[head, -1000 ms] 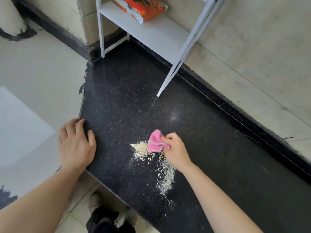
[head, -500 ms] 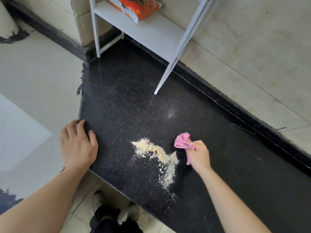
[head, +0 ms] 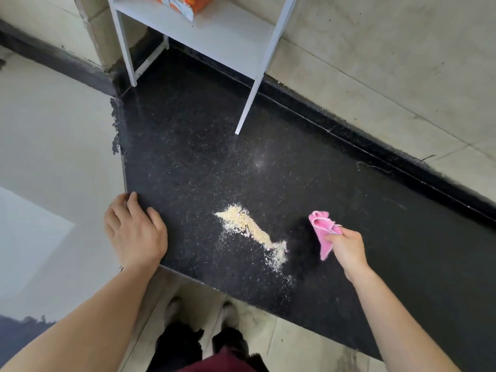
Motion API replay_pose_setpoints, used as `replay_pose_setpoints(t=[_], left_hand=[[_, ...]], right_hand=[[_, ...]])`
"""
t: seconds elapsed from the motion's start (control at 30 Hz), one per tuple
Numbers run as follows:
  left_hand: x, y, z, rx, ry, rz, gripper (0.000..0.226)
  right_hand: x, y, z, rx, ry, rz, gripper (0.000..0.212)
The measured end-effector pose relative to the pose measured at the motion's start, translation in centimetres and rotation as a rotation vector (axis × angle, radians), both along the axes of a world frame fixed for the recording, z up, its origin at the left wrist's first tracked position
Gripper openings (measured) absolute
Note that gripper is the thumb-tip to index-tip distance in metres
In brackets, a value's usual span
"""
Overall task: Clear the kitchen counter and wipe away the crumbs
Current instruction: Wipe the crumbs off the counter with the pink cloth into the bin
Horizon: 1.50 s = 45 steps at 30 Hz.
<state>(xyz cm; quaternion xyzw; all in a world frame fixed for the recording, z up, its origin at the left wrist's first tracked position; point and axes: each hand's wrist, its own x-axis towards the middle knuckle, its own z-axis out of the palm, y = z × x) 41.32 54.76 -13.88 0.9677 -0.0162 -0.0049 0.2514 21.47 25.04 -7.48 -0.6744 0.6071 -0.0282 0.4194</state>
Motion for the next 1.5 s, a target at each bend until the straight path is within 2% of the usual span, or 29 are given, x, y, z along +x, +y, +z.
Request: replay_pose_setpoints(t=[0.07,0.1,0.17,0.27,0.4,0.47,0.53,0.6,0.73,0.77,0.9,1.07,1.17,1.27,1.37,1.5], left_hand=[[-0.2,0.0,-0.2,-0.01,-0.02,-0.004,0.043],[-0.1,0.0,-0.3,-0.018,-0.031,-0.002,0.043],[0.0,0.0,-0.7,-0.024,-0.052,-0.009,0.043],[0.2,0.2,-1.3,-0.022,-0.058,-0.017,0.044],[0.0,0.5,-1.5,-0.022,-0.061,-0.046,0.047],[0.1,0.6,-1.6,-0.021,-0.054,-0.054,0.048],[0.1,0.8,-1.5,-0.026,-0.046,-0.06,0.048],[0.1,0.8,-1.3,-0.033,-0.039,-0.063,0.047],[-0.1,0.8,-1.0,-0.029,-0.035,-0.075,0.047],[-0.1,0.8,-0.9,-0.029,-0.034,-0.075,0.047],[-0.4,0.9,-0.8,-0.015,-0.034,-0.1,0.047],[-0.5,0.8,-0.3,0.002,-0.018,-0.109,0.046],[-0.5,0.8,-0.2,0.019,-0.003,-0.109,0.047],[-0.4,0.7,-0.3,0.016,-0.004,-0.104,0.046],[-0.2,0.6,-0.5,0.02,-0.008,-0.097,0.047],[-0.2,0.7,-1.0,0.038,-0.025,-0.092,0.05]], right_hand=[[-1.8,1.0,-0.7,-0.064,0.133,-0.041,0.028],[-2.1,2.3,-1.2,-0.094,0.138,-0.017,0.033],[-1.5,5.3,-2.3,-0.143,0.089,0.056,0.034],[1.0,9.2,-3.6,-0.089,-0.033,0.166,0.015],[2.4,10.0,-2.1,0.093,-0.15,0.234,0.025],[1.4,9.2,-0.8,0.065,-0.159,0.148,0.028],[-0.9,8.2,0.3,-0.048,-0.093,-0.025,0.033],[-3.6,7.8,1.0,-0.108,0.073,-0.137,0.032],[-6.9,10.7,0.2,-0.147,0.32,-0.106,0.026],[-6.8,11.9,-0.5,-0.184,0.317,-0.086,0.022],[-3.4,16.2,-2.6,-0.257,0.204,-0.004,0.036],[2.1,18.7,-3.2,-0.195,0.075,0.058,0.034],[3.6,18.8,-2.9,-0.055,-0.086,0.051,0.04],[3.6,17.4,-2.3,-0.039,-0.237,-0.008,0.028],[3.6,13.0,-1.5,-0.154,-0.207,-0.013,0.028],[6.6,7.2,-1.5,-0.212,0.023,0.257,0.033]])
